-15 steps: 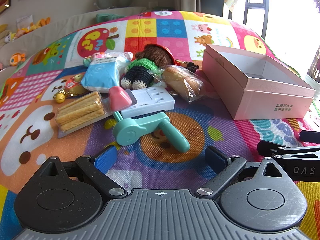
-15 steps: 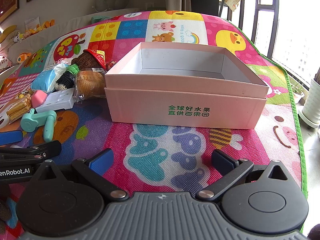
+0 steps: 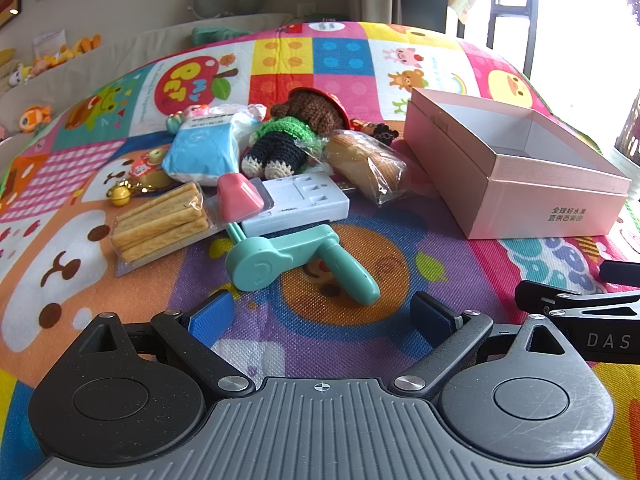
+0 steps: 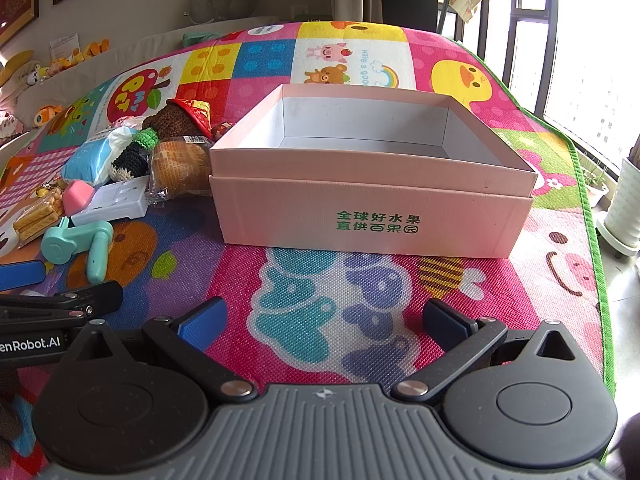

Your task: Organize objects

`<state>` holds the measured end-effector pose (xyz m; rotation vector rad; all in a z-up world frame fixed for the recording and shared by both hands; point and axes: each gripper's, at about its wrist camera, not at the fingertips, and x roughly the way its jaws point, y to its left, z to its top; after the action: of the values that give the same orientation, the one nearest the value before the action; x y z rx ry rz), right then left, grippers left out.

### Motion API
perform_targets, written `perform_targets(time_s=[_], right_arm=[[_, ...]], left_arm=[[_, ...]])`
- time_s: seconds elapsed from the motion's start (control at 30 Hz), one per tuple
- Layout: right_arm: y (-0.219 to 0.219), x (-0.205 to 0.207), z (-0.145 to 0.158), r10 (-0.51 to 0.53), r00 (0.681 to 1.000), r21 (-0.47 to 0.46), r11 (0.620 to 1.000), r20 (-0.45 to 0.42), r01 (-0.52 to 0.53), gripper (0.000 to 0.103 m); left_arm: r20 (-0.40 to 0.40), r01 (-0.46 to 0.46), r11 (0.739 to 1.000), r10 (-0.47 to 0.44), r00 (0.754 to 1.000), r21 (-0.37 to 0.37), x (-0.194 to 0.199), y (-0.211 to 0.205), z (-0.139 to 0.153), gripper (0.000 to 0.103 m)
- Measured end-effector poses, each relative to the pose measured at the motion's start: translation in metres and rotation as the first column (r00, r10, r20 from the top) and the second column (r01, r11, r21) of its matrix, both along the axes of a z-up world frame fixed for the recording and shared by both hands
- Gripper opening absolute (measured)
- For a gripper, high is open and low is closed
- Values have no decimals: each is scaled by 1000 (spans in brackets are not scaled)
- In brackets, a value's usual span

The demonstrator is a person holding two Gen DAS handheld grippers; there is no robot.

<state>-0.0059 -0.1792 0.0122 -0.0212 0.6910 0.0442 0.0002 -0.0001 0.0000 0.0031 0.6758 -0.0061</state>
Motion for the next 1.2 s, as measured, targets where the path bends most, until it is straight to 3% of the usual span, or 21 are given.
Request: perform_targets(time_s=[0.6,0.83,1.2], right_arm=[[-1,1,0,3,1000,11,1000,-2,-3,103],[-4,7,5,66,997,10,998,-46,-66,103],[-4,2,8,53,994,9,999,-94,-52,103]], left_arm=[[-4,10,1000,-10,1000,5,-1,0,0,99],[-5,11,1000,-11,1000,13,1,-3,-1,100],[1,24,1000,-24,1000,-7,-1,1,1,99]])
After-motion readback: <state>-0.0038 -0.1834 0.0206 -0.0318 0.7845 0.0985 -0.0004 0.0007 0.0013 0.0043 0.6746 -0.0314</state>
